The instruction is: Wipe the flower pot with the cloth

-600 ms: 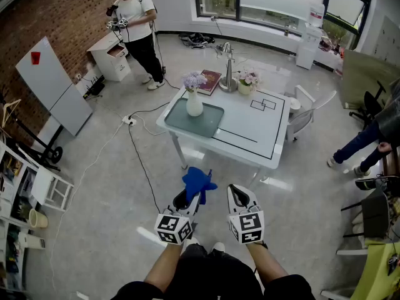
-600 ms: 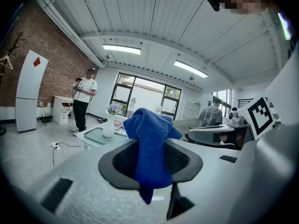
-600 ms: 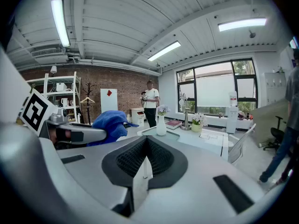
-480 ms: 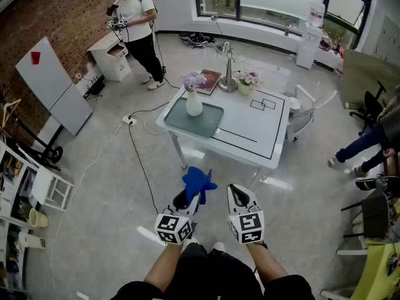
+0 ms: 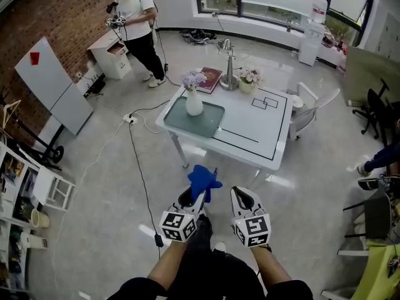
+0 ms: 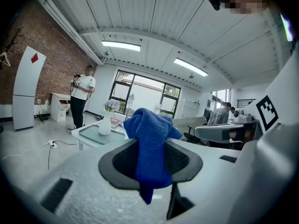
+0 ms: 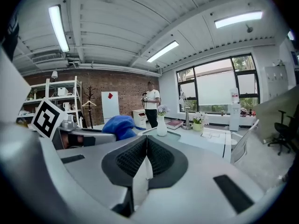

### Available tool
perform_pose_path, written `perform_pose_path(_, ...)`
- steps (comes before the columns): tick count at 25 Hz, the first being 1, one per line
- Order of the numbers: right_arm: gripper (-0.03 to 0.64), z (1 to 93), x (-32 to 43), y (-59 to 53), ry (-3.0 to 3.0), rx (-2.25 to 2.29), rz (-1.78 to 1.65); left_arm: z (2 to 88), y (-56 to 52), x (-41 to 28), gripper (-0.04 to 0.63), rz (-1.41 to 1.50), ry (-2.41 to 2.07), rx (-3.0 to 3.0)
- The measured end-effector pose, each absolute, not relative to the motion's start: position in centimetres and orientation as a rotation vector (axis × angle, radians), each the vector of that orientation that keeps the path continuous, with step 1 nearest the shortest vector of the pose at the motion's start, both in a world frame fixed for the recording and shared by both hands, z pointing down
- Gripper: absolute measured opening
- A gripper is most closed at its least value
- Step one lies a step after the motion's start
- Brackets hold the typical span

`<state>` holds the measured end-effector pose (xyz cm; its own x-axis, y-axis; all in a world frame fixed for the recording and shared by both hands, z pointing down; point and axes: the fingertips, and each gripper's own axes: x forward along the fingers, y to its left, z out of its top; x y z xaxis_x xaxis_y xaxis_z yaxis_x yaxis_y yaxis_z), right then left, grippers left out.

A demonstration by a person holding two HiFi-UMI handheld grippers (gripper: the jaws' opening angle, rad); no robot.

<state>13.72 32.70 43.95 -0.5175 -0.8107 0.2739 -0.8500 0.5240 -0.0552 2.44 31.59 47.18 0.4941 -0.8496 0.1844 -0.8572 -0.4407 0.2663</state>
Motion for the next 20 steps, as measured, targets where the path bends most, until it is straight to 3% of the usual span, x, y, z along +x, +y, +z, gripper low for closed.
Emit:
perform_pose_path(7,0.009,46.0,13.4,26.8,-2.528,1.411,0.308,49.6,25.2,1.9,0.138,0.037,-1.398,2.41)
perform_pose_path(20,0.009,47.7,4.8,6.2,-2.485,1.308,0.384,51.7,4.7,-4.3,0.138,0.118,-1.346,2.434)
